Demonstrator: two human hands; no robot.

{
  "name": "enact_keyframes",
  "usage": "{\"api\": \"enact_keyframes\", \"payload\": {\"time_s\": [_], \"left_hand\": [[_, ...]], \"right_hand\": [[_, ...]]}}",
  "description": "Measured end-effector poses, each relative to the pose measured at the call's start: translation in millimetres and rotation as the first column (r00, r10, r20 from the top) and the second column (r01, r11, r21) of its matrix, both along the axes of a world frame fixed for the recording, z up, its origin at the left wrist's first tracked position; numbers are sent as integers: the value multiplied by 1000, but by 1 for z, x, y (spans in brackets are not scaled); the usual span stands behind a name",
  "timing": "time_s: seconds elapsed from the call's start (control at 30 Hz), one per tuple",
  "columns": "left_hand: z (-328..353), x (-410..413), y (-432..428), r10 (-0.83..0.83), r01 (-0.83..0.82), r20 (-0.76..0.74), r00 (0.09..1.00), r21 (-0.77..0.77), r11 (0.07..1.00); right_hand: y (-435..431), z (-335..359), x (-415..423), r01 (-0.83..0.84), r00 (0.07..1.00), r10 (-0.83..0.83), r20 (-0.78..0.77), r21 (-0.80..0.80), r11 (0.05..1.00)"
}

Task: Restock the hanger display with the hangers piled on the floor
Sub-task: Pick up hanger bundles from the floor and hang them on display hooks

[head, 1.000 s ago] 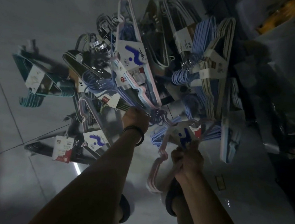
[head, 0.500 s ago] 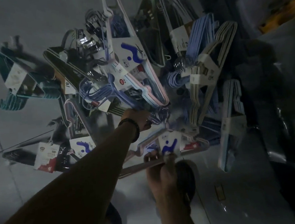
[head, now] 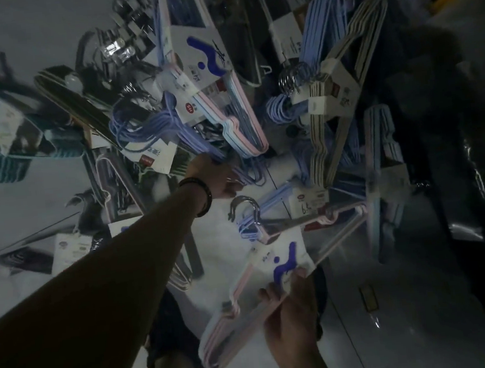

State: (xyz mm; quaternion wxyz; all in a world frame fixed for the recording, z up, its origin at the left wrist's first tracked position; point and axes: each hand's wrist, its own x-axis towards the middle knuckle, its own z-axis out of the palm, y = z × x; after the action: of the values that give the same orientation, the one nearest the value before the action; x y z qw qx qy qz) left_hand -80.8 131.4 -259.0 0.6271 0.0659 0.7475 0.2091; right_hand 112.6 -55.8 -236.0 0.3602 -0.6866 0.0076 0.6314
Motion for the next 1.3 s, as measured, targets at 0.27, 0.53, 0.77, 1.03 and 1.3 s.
{"api": "enact_keyframes", "payload": {"time_s": [0.27, 0.53, 0.77, 1.03, 1.3], "left_hand": [[71, -22, -30, 121, -119, 40, 992, -48, 992], [155, -41, -21, 376, -499, 395, 838, 276, 821], [149, -85, 30, -18, 273, -516, 856, 423, 864], [107, -109, 65, -152, 280, -624, 766, 111, 954], [113, -110, 80, -97, 218, -517, 850, 177, 960]], "right_hand": [[71, 41, 25, -452, 846, 442, 300, -39, 891], [222, 91, -31, -769, 626, 661, 413, 187, 611], [334, 85, -107, -904, 410, 720, 561, 145, 402], [352, 30, -140, -979, 131, 801, 584, -51, 197], [358, 40, -143, -851, 520, 772, 365, 146, 504]]}}
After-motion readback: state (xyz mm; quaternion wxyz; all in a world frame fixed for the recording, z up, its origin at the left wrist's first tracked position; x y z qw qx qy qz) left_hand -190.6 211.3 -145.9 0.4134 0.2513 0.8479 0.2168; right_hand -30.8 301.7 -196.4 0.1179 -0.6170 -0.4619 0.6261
